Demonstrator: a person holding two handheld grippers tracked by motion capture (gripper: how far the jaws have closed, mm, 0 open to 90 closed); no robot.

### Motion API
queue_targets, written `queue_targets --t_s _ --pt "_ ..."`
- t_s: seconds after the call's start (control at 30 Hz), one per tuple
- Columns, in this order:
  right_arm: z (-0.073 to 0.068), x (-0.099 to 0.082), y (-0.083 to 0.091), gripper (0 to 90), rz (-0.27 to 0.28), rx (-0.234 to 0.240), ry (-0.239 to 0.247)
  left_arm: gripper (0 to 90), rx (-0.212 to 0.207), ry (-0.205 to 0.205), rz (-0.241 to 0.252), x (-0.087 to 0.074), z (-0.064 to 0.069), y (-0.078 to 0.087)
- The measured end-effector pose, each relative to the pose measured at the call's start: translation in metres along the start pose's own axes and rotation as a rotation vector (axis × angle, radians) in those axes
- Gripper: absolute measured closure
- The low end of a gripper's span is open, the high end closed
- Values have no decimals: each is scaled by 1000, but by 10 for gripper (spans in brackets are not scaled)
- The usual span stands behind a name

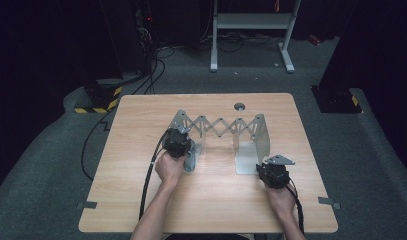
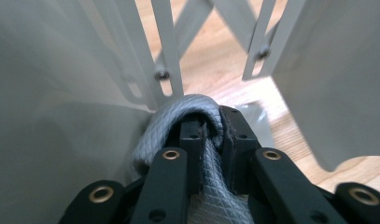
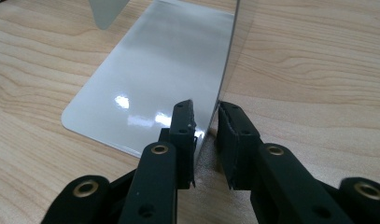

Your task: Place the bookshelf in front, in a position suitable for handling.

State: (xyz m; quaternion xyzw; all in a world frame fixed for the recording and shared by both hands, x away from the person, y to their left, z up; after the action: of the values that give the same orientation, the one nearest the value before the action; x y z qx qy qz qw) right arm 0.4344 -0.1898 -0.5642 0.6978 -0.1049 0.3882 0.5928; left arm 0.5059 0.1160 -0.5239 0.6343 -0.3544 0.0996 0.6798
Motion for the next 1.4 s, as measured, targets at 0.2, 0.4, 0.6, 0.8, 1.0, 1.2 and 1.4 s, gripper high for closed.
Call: queue_targets --t_s 0.2,0.4,0.6,0.8,1.0,1.2,1.4 --pt "0 0 0 766 0 0 1 803 -5 4 -27 0 0 -10" --pt "0 0 0 768 0 3 -1 804 -3 6 7 11 -1 1" --pt "0 0 0 770 0 2 -1 804 12 17 77 34 -4 28" --pt "0 0 0 770 -1 4 -4 804 20 44 150 52 -10 53" --pt "0 0 0 770 -1 4 -4 805 27 41 193 64 -10 65" --pt "0 0 0 770 -1 3 -3 805 24 43 232 72 -10 75" --pt "0 0 0 770 -1 3 -2 804 20 34 247 74 -9 78"
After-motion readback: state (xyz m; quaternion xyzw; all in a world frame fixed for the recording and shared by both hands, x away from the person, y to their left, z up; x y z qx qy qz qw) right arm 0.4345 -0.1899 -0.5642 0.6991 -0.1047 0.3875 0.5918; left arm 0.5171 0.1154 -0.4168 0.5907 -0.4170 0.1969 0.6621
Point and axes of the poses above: each handheld gripper's, and its own axes: y roughly backward along the jaws, x roughly out of its top, z roughly to its right, the point moved 6 cm from there along -y, roughly forward along the jaws, and after that the axes turned 7 degrees about -z, right-handed, at the moved point
